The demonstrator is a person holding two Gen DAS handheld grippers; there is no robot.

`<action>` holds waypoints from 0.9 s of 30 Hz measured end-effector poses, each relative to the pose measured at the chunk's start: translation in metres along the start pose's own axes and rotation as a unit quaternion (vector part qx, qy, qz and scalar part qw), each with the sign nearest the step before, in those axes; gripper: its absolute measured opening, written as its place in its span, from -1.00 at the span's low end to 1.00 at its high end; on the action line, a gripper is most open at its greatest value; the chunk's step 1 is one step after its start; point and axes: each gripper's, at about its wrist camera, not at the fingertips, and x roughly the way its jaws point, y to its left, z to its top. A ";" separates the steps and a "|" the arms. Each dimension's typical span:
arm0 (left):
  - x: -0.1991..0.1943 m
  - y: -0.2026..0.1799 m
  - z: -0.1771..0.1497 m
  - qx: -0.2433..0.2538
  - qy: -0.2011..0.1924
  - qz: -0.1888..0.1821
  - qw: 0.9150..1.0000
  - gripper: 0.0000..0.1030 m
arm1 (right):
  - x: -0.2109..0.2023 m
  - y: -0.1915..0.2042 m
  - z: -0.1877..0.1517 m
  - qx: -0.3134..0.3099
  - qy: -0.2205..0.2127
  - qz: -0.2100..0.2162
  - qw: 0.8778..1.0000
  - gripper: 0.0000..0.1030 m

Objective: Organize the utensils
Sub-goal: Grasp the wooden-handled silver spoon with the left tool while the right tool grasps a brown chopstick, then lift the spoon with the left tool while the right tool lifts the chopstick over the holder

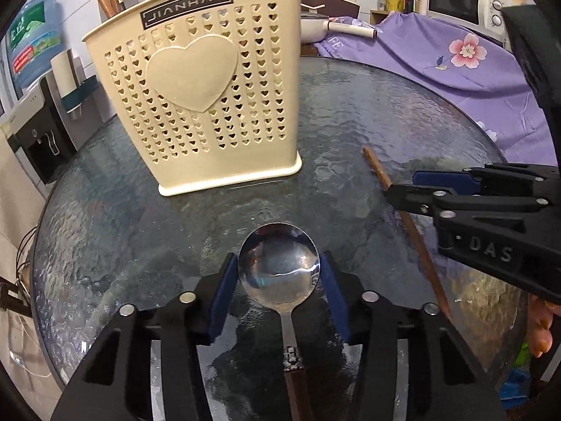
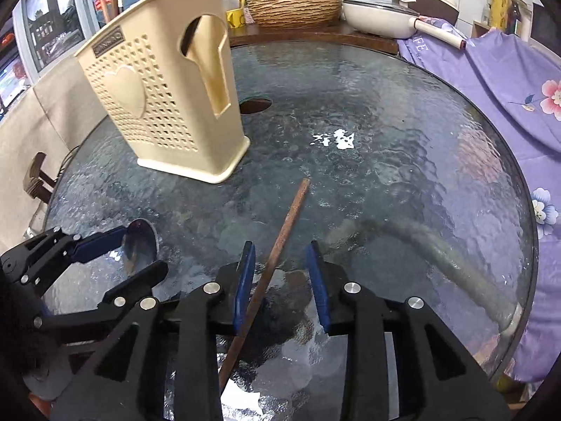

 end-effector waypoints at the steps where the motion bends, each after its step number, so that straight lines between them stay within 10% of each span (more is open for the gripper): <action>1: 0.000 -0.001 0.000 0.001 0.000 0.001 1.000 -0.10 | 0.001 -0.001 0.001 0.005 0.001 -0.006 1.000 -0.38; 15: 0.003 0.003 0.006 -0.001 -0.003 -0.013 1.000 -0.11 | 0.028 0.015 0.028 0.002 0.018 -0.051 0.999 -0.40; 19: -0.002 0.009 0.005 -0.003 -0.009 -0.015 1.000 -0.11 | 0.032 0.023 0.032 -0.015 0.024 -0.050 0.998 -0.77; 27: -0.017 0.019 0.008 -0.011 -0.029 -0.027 0.999 -0.11 | 0.032 0.005 0.034 0.016 0.026 -0.017 0.999 -0.85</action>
